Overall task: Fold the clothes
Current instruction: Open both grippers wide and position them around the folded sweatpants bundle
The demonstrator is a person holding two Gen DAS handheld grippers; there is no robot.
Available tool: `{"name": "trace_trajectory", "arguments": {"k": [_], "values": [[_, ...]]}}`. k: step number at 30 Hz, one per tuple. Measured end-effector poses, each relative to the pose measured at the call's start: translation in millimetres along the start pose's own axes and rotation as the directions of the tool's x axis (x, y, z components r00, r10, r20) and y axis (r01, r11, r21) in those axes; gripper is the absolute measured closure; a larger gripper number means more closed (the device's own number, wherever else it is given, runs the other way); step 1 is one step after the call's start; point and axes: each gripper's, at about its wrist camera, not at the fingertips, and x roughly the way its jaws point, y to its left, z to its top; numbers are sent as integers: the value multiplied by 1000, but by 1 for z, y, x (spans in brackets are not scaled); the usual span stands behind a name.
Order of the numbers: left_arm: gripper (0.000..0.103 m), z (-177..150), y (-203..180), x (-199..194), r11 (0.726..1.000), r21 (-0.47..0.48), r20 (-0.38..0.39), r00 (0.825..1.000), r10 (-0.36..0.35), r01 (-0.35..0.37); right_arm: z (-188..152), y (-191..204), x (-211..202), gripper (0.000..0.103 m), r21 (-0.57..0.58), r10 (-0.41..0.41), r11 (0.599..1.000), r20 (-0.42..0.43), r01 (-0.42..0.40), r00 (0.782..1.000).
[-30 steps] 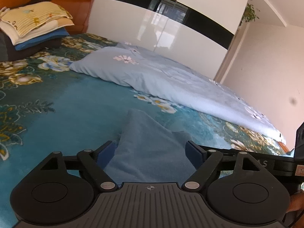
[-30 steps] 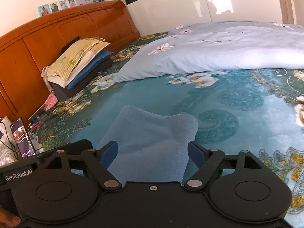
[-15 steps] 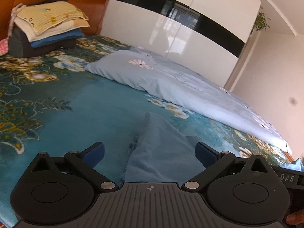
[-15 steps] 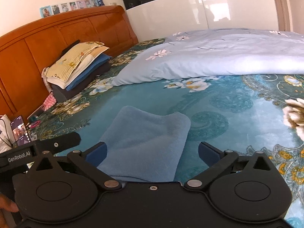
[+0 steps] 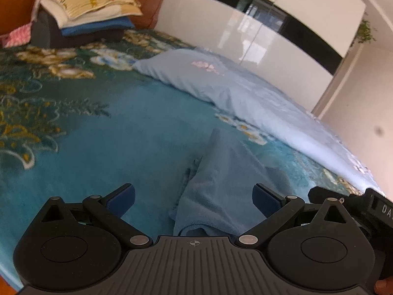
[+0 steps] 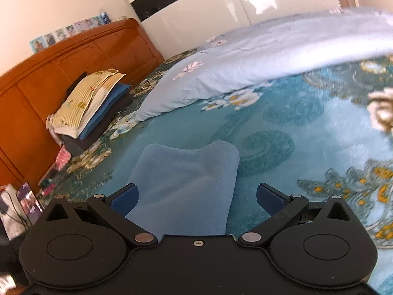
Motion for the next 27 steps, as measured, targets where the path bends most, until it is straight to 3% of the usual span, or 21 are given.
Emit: {"name": "trace_trajectory", "arguments": {"k": [12, 21, 27], "values": [[0, -16, -5, 28, 995, -37, -87, 992, 86, -90, 2, -14, 33, 1, 51, -22, 998, -32, 23, 999], [0, -25, -11, 30, 994, -82, -64, 995, 71, -76, -2, -23, 43, 1, 60, -9, 998, -50, 12, 999], [0, -28, -19, 32, 990, -77, -51, 992, 118, -122, -3, -21, 47, 1, 44, 22, 999, -54, -19, 998]]}}
